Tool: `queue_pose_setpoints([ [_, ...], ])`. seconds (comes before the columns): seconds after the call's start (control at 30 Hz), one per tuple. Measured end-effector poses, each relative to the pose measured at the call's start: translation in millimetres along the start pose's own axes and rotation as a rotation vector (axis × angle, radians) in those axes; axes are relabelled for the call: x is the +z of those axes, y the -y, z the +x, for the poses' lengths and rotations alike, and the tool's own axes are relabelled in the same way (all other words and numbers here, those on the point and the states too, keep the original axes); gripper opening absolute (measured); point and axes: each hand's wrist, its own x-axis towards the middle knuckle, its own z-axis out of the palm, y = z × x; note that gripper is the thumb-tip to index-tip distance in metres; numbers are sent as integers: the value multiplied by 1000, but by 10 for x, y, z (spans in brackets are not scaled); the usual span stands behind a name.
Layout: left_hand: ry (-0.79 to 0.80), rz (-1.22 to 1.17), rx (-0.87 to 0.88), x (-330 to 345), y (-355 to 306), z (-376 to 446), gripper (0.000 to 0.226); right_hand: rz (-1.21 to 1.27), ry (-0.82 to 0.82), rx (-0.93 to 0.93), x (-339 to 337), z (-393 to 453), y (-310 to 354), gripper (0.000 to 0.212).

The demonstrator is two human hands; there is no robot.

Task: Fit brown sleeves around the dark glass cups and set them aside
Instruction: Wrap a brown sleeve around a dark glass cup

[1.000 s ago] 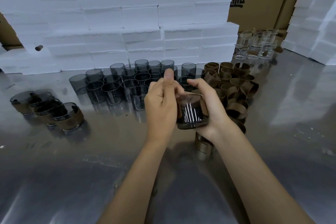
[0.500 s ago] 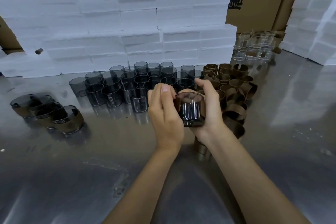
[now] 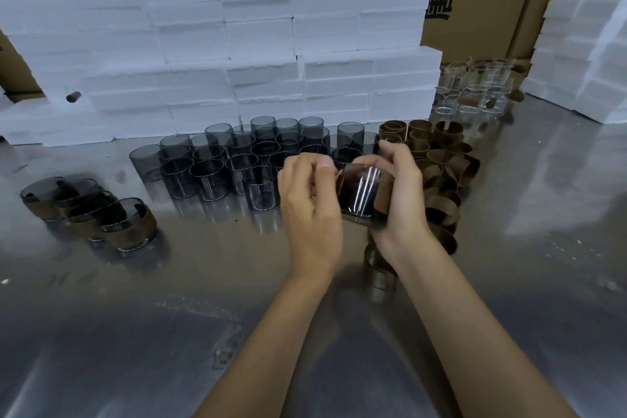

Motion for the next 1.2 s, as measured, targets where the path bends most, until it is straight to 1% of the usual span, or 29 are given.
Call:
queue_pose_setpoints([
  [0.03, 45, 16, -6, 2, 12, -3, 25, -30, -61, -55, -12, 20, 30, 40],
  [0.07, 115, 25, -25, 9, 20, -18, 27, -66, -123, -92, -29, 38, 56, 40],
  [0.13, 276, 65, -77, 36, 45, -57, 42, -138, -214, -99, -76, 60, 79, 40],
  [0.17, 325, 94, -92, 48, 53, -79, 49, -159, -226, -80, -96, 70, 81, 42],
  [0.2, 334, 102, -110, 57, 59, -82, 51, -155, -212, -53, -101, 84, 79, 42],
  [0.27, 257, 7, -208, 44, 46, -46, 44, -70, -135, 0, -91, 103, 85, 42],
  [0.33, 157, -244, -418, 1, 17, 40, 35, 15, -48, 9, -69, 109, 94, 36],
  [0.4, 112, -541, -622, -39, 10, 130, 40, 7, 34, -3, -67, 106, 79, 33],
  [0.43, 106, -626, -682, -65, 11, 163, 45, -26, 79, 6, -67, 101, 60, 36],
  [0.5, 107, -687, -738, -117, 29, 211, 48, -114, 167, 34, -62, 83, 24, 43],
  [0.6, 144, -709, -739, -178, 59, 243, 44, -220, 248, -4, -70, 75, -8, 41],
  [0.73, 176, -666, -721, -236, 104, 274, 47, -194, 284, -35, -82, 80, -30, 39],
  [0.8, 180, -545, -680, -238, 113, 273, 49, -184, 262, -40, -77, 83, -36, 40],
  [0.9, 104, -284, -500, -219, 159, 254, 38, -170, 198, -88, -60, 83, -77, 38],
  [0.97, 62, -212, -433, -222, 171, 244, 38, -183, 149, -150, -42, 89, -114, 36],
  [1.03, 96, -201, -436, -239, 161, 250, 41, -240, 109, -203, -42, 98, -145, 34],
  [1.13, 204, -193, -485, -260, 154, 267, 39, -435, 98, -316, -72, 109, -158, 38],
  [1.2, 216, -247, -550, -291, 169, 293, 52, -541, 122, -341, -88, 112, -162, 45],
])
